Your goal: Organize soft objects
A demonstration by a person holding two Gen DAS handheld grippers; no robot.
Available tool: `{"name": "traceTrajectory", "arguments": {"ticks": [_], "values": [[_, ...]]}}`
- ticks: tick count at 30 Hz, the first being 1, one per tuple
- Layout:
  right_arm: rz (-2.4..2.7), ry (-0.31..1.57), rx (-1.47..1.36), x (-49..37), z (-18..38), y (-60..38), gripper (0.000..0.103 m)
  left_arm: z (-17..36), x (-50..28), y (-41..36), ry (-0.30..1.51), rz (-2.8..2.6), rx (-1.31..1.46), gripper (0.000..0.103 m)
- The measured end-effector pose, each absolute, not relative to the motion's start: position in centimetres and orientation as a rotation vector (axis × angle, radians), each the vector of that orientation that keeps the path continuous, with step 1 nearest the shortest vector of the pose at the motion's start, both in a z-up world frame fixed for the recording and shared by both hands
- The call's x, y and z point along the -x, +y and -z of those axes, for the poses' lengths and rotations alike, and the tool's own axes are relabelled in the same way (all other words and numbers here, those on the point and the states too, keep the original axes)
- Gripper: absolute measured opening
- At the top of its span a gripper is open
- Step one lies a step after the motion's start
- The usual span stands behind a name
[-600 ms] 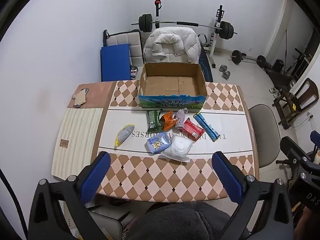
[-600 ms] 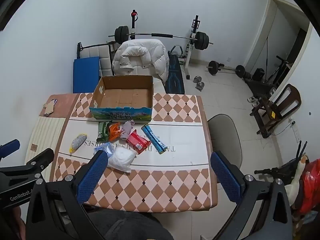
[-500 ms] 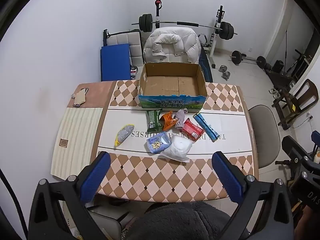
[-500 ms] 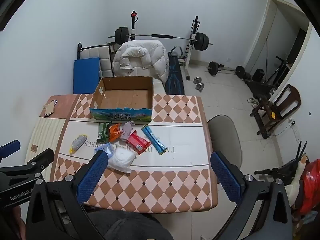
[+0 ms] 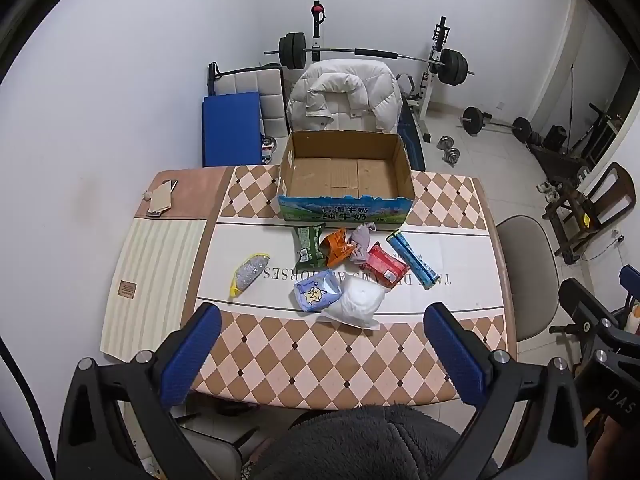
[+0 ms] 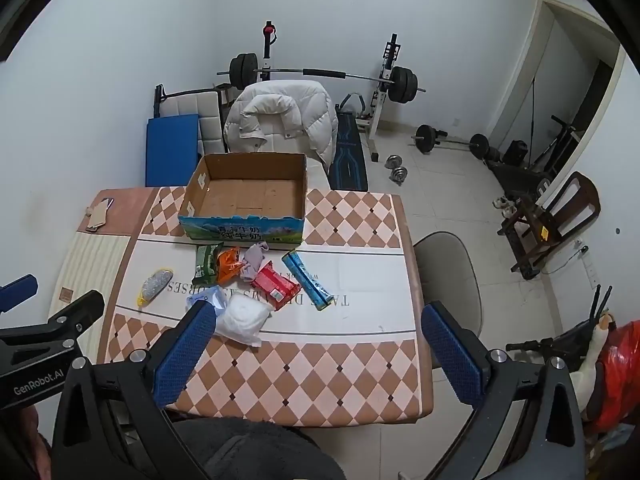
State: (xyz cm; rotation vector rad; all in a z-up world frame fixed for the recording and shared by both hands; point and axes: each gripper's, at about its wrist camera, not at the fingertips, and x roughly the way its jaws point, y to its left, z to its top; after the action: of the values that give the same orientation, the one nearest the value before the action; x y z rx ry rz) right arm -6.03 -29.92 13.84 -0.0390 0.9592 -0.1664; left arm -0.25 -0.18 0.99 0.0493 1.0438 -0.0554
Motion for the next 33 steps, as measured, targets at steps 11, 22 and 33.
{"name": "traceTrajectory", "arguments": {"ticks": [11, 22, 33], "values": [[0.169, 0.954, 0.029, 5.93, -14.12, -29.85, 0.103, -0.81, 0.2, 0.24, 1.032, 0.052, -0.044, 0.103], [0.171, 0.948, 0.03, 5.96, -14.24, -30.03, 0.103, -0.89, 0.23, 0.22, 1.029, 0.055, -0.041, 0.103], [0.174, 0.948, 0.02, 5.72, -14.35, -30.64, 0.103, -0.97, 0.14, 0.16, 1.028, 0.055, -0.042, 0.103]]}}
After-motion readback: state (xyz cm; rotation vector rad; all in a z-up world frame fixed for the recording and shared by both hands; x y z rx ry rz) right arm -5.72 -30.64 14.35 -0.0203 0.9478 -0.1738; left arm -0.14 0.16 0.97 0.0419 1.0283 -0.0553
